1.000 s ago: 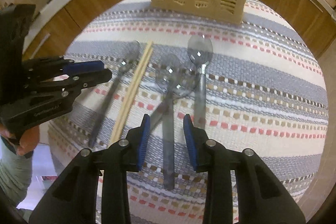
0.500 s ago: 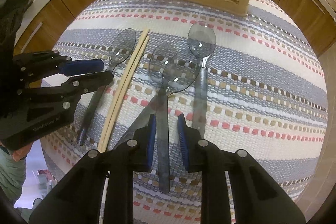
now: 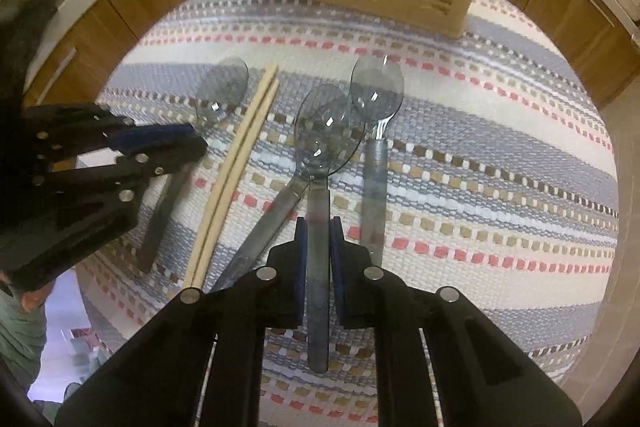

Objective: Organize utensils
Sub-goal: 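Move both tools back down over the remaining spoons on the cloth, then grasp a clear spoon with each tool and lift them toward the basket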

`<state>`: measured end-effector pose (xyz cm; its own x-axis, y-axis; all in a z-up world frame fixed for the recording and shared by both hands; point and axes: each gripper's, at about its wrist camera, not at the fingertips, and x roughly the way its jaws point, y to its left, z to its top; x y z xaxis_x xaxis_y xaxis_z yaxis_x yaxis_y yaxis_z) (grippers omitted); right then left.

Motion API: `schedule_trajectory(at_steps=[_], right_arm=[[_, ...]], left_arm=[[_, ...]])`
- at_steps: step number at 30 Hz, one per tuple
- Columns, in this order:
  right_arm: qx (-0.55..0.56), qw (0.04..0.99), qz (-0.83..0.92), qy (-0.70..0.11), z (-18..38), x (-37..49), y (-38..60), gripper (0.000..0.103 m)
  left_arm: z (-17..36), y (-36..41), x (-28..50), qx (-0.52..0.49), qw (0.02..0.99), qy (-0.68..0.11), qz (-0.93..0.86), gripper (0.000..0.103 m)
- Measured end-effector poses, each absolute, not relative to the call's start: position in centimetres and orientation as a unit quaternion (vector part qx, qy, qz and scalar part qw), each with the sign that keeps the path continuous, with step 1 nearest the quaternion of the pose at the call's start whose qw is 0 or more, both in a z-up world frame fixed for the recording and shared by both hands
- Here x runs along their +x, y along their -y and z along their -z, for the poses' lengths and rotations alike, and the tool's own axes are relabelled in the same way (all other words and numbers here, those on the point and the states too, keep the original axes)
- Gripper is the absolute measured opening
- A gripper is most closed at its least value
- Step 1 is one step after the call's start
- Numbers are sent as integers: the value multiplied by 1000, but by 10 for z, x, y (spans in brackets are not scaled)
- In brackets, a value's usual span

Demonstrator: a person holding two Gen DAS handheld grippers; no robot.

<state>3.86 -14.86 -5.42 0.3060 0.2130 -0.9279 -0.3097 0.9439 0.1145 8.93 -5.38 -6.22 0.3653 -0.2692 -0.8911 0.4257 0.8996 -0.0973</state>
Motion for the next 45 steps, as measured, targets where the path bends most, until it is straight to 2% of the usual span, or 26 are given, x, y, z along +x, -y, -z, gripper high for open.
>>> schedule_trajectory(at_steps=[4, 9, 17, 19, 21, 25, 27, 29, 35, 42, 43, 45], right_arm=[[-21, 821, -131, -556, 42, 35, 174, 9], [11, 806, -69, -588, 61, 44, 219, 9], [5, 796, -59, -603, 71, 47, 230, 11], [4, 795, -60, -603, 71, 48, 230, 15], [2, 797, -58, -601, 68, 54, 230, 26], [1, 797, -60, -602, 69, 58, 230, 26], [1, 796, -59, -602, 70, 58, 233, 26], [2, 796, -60, -602, 70, 60, 235, 26], [3, 788, -64, -612, 70, 79, 233, 26], [-27, 781, -58, -622, 74, 96, 218, 26], [-37, 781, -54, -621, 74, 96, 215, 25], [-42, 781, -56, -620, 73, 95, 210, 12]], left_arm=[[62, 45, 88, 49, 826, -523, 207, 7], [57, 36, 81, 29, 830, -520, 201, 2], [54, 20, 75, 29, 829, -525, 191, 3], [56, 19, 75, 34, 825, -530, 195, 4], [57, 21, 74, 47, 827, -528, 186, 11], [59, 18, 77, 48, 824, -531, 191, 14], [59, 19, 79, 57, 822, -533, 193, 26], [58, 26, 81, 74, 819, -534, 197, 28], [58, 42, 88, 114, 804, -553, 185, 28], [58, 40, 107, 122, 780, -585, 188, 12], [57, 38, 109, 120, 778, -587, 188, 12], [58, 40, 112, 119, 780, -586, 185, 10]])
